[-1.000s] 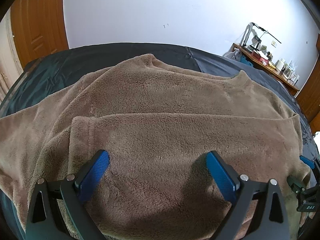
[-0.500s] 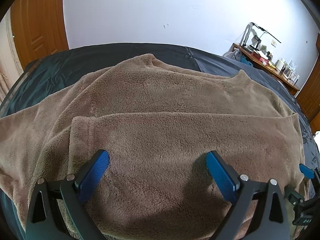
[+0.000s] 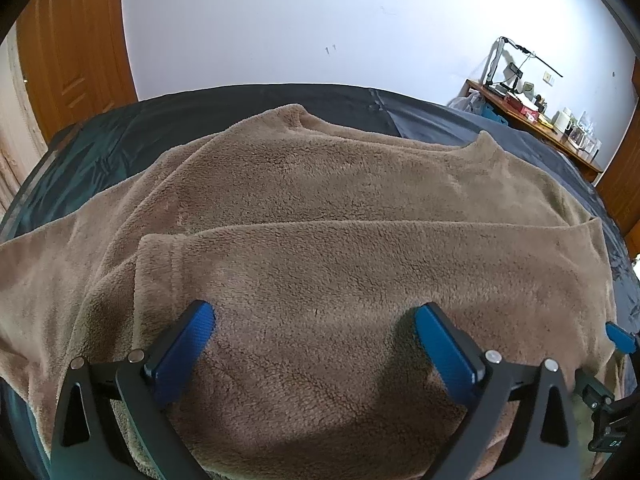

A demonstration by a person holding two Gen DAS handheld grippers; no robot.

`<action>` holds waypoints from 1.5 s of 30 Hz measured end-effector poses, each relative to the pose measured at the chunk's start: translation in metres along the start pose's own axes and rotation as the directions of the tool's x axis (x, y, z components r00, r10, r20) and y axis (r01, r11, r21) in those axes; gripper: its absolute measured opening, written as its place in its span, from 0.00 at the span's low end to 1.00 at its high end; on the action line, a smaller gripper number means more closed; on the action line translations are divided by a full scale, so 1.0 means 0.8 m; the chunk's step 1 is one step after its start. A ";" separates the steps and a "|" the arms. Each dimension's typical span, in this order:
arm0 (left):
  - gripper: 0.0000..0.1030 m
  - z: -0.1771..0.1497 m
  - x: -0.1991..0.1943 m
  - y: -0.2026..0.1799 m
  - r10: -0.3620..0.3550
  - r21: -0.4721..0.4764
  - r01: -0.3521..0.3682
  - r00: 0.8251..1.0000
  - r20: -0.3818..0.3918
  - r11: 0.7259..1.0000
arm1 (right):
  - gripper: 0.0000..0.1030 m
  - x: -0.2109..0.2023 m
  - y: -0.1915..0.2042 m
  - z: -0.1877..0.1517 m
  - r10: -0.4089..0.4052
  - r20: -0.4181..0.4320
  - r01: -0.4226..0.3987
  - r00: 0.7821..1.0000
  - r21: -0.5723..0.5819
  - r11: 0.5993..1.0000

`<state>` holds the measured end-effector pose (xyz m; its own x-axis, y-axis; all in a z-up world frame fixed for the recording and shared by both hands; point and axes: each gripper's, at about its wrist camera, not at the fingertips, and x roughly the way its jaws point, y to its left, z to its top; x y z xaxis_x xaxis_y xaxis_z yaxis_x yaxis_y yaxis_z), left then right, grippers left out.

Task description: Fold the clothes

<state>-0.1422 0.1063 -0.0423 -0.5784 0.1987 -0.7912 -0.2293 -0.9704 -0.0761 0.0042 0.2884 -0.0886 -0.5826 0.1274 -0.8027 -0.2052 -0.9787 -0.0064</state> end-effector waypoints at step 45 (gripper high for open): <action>0.99 -0.232 -0.204 0.354 -0.062 -0.865 0.156 0.988 0.144 0.476 | 1.00 0.002 0.001 0.005 0.003 0.004 -0.003 1.000 0.005 1.000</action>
<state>0.0327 -0.2261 -0.0478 -0.6698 0.2761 -0.6893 0.4780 -0.5501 -0.6848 -0.0004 0.2884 -0.0875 -0.5867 0.1254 -0.8001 -0.2076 -0.9782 -0.0011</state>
